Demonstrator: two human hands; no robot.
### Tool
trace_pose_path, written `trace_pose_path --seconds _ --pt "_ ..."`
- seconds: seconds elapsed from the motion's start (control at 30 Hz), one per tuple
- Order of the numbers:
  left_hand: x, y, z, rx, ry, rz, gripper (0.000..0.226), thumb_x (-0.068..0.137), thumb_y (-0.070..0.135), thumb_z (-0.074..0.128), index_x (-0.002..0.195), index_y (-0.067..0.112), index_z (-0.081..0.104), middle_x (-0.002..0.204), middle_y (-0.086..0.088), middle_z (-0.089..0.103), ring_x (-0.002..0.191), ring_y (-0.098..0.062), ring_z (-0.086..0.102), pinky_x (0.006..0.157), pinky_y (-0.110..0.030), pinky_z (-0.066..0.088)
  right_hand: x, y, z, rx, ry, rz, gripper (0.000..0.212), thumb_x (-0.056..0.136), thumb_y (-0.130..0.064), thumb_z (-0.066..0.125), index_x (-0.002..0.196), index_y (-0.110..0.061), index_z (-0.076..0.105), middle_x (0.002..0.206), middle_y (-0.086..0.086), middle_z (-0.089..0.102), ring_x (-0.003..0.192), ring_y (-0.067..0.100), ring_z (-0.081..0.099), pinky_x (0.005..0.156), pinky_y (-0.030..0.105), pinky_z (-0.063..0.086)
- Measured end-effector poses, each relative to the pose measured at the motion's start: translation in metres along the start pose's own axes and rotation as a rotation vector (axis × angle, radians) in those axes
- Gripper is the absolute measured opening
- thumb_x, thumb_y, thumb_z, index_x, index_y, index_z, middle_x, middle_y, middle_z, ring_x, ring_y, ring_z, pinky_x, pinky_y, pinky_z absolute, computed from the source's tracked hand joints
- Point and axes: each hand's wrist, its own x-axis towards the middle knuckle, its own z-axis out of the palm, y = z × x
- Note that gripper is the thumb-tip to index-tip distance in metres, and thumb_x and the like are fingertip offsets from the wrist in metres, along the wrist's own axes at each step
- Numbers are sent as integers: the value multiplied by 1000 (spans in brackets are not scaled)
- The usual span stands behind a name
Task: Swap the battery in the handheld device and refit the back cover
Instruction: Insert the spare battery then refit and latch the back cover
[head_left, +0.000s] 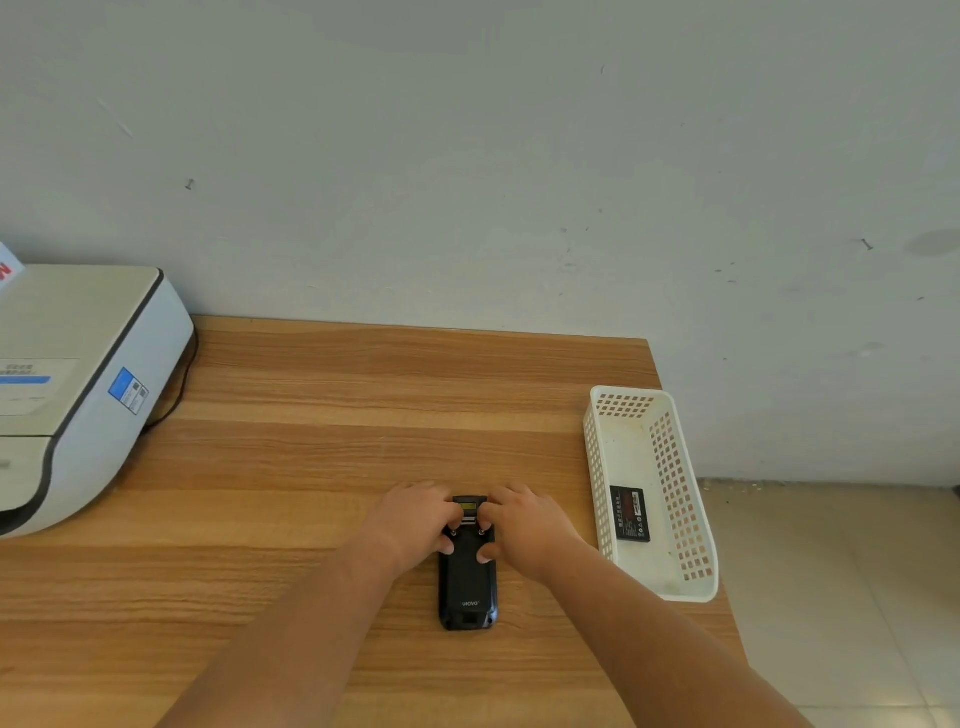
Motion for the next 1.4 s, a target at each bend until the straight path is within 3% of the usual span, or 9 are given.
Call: trace_pose_path --seconds 0.57,0.77,0.93,1.13,1.4 --pt "-4 3 15 -261 76 -186 23 86 33 68 107 28 62 105 10 56 109 -15 49 98 -37 36 -1 -2 11 171 39 111 38 85 -43 66 117 -24 57 126 -6 52 121 18 42 103 37 34" --pt "-9 6 18 -300 158 -104 23 87 24 67 109 26 61 112 11 59 110 -11 48 95 -31 38 -7 -7 17 280 128 82 37 87 -31 67 121 -22 57 125 -6 50 117 15 42 97 30 39" --pt "-8 6 13 -334 128 -85 24 86 23 69 108 26 59 112 11 60 109 -12 50 95 -34 42 -7 -9 17 343 122 60 36 87 -23 68 122 -19 58 123 -4 52 116 14 44 97 28 40" --pt "-8 4 12 -410 104 -90 23 86 19 69 106 26 59 108 12 58 102 -10 54 86 -26 44 -3 -7 15 382 85 79 39 86 -23 70 123 -18 58 124 -3 52 117 14 45 94 24 39" --pt "-4 7 11 -502 83 -182 27 83 12 70 102 26 58 101 9 59 94 -10 53 82 -27 46 0 -7 14 407 69 100 36 85 -20 70 119 -16 58 121 -1 53 113 16 47 91 27 41"
